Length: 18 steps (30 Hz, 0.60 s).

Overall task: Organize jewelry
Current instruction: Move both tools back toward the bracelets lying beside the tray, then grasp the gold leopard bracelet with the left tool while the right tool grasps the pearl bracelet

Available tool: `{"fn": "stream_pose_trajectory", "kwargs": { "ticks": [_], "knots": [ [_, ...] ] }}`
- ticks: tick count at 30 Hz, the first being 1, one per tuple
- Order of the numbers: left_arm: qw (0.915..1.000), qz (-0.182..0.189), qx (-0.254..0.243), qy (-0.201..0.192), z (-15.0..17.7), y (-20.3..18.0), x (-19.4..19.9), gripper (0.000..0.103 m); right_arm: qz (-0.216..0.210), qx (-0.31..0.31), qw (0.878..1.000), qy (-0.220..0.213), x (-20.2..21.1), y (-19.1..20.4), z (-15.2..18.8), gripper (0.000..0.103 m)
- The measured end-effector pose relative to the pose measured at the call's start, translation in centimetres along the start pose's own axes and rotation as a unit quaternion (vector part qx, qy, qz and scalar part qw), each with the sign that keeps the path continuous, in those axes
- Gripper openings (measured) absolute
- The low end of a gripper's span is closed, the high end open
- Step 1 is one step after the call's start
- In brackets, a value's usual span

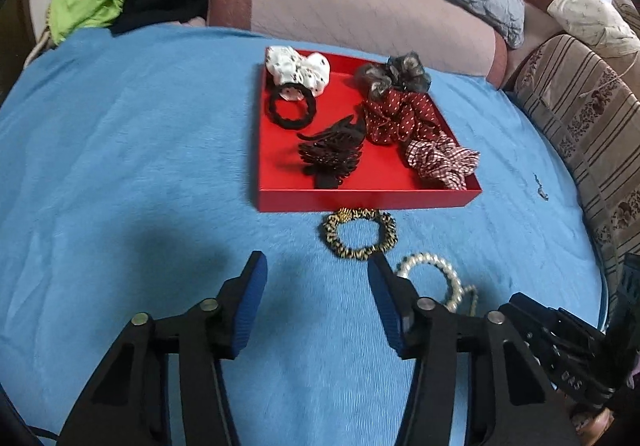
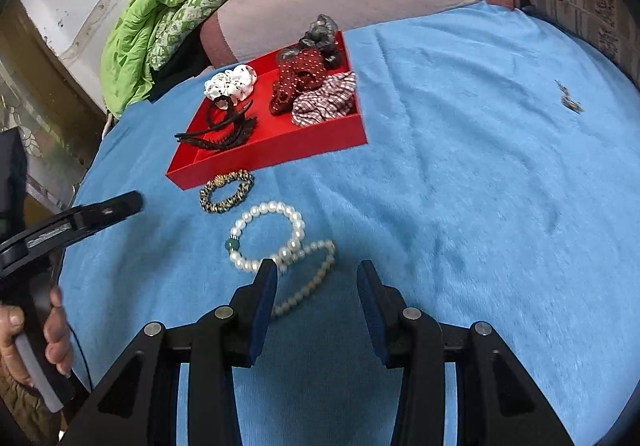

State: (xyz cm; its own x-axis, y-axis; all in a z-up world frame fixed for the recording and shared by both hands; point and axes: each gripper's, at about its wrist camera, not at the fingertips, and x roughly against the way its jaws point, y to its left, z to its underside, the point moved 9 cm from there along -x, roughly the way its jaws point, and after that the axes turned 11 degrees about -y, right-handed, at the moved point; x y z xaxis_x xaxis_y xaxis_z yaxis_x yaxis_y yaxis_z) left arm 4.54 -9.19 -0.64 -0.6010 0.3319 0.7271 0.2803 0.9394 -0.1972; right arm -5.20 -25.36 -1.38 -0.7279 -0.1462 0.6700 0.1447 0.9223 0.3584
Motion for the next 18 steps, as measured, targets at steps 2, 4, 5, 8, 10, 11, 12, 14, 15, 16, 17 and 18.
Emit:
{"fn": "stream_pose_trajectory", "kwargs": {
  "ticks": [2,4,5,8,10,11,12,14,15,16,17,18],
  "knots": [
    [0.9999,0.001,0.002,0.01,0.0,0.1,-1.4,0.045,-0.005,0.008,1.0,0.0,-0.6,0.3,-0.3,0.045],
    [0.9998,0.003,0.007,0.02,0.1,0.3,-2.8,0.044,-0.009,0.016,1.0,0.002,-1.4,0.6,-0.7,0.045],
    [0.9997,0.004,0.01,0.024,0.1,0.4,-3.5,0.044,-0.011,0.021,1.0,0.002,-1.8,0.8,-0.9,0.045],
    [0.9993,0.012,0.019,0.031,0.1,0.6,-4.9,0.044,-0.011,0.034,0.999,0.006,-3.1,1.2,-1.4,0.045],
    [0.9988,0.021,0.028,0.034,0.1,0.6,-5.6,0.044,-0.008,0.046,0.999,0.009,-4.1,1.5,-1.6,0.045],
    [0.9986,0.024,0.03,0.035,0.2,0.5,-5.8,0.044,-0.007,0.051,0.999,0.011,-4.6,1.6,-1.6,0.045],
    [0.9984,0.029,0.031,0.037,0.2,0.4,-6.1,0.044,-0.005,0.056,0.998,0.014,-5.0,1.7,-1.6,0.045],
    [0.9981,0.037,0.032,0.039,0.3,0.1,-6.7,0.044,-0.002,0.064,0.998,0.019,-5.8,1.8,-1.5,0.045],
    [0.9983,0.037,0.029,0.036,0.2,0.0,-6.8,0.044,-0.001,0.066,0.998,0.021,-6.2,1.9,-1.4,0.045],
    [0.9985,0.036,0.025,0.032,0.1,-0.1,-7.0,0.044,0.0,0.069,0.997,0.023,-6.5,1.9,-1.3,0.045],
    [0.9987,0.035,0.021,0.031,0.1,-0.2,-7.1,0.044,0.0,0.072,0.997,0.025,-6.8,2.0,-1.2,0.045],
    [0.9988,0.033,0.018,0.031,0.0,-0.4,-7.2,0.044,0.002,0.075,0.997,0.023,-6.9,2.1,-1.2,0.045]
  ]
}}
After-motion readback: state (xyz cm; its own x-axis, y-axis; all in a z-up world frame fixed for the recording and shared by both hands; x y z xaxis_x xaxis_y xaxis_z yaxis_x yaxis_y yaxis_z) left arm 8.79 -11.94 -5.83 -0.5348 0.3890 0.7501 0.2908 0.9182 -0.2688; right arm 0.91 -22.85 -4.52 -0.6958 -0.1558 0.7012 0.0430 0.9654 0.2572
